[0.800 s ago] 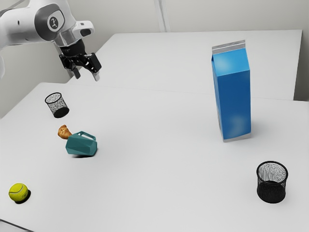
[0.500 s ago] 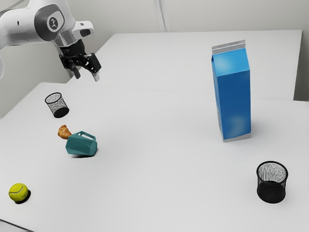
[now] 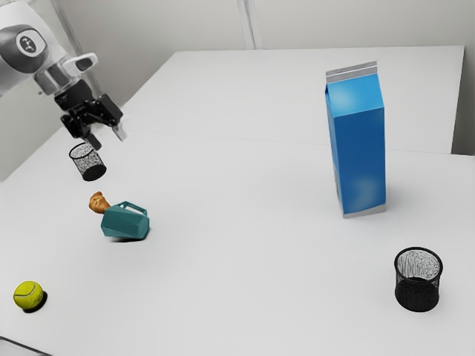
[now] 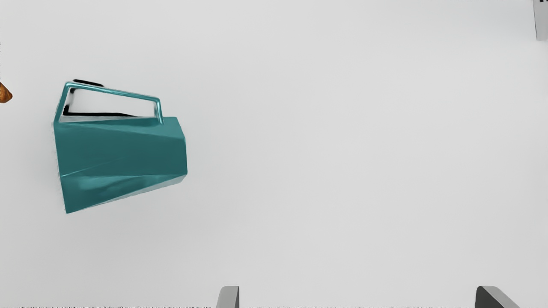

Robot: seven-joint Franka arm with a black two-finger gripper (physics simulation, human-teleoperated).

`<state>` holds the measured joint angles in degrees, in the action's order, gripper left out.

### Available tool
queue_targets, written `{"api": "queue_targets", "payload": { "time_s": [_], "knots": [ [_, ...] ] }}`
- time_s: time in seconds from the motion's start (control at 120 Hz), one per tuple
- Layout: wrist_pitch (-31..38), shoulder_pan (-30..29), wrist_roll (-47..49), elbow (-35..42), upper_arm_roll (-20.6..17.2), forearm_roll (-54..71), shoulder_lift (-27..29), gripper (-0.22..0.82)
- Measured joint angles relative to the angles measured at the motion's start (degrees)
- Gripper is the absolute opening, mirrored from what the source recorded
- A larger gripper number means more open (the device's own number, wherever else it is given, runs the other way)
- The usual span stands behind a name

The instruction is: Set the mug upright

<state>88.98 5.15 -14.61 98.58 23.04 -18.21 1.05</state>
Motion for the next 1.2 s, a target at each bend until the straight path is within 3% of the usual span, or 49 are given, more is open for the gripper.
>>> {"api": "queue_targets", "payload": {
  "time_s": [0.167,0.308,0.625,0.808,1.2],
  "knots": [
    [-1.17,-10.97,-4.53,0.95,0.73,-4.43,-1.69,0.60],
    [-1.68,-19.02,-8.93,1.10,0.88,-9.25,-6.40,0.61],
    [-0.85,-20.97,-18.13,3.69,0.87,-17.53,-15.16,0.60],
    [1.40,-22.11,-22.14,8.41,0.87,-22.63,-17.28,0.60],
    [6.16,-22.20,-28.01,11.03,-0.78,-31.75,-21.85,0.60]
  ]
}}
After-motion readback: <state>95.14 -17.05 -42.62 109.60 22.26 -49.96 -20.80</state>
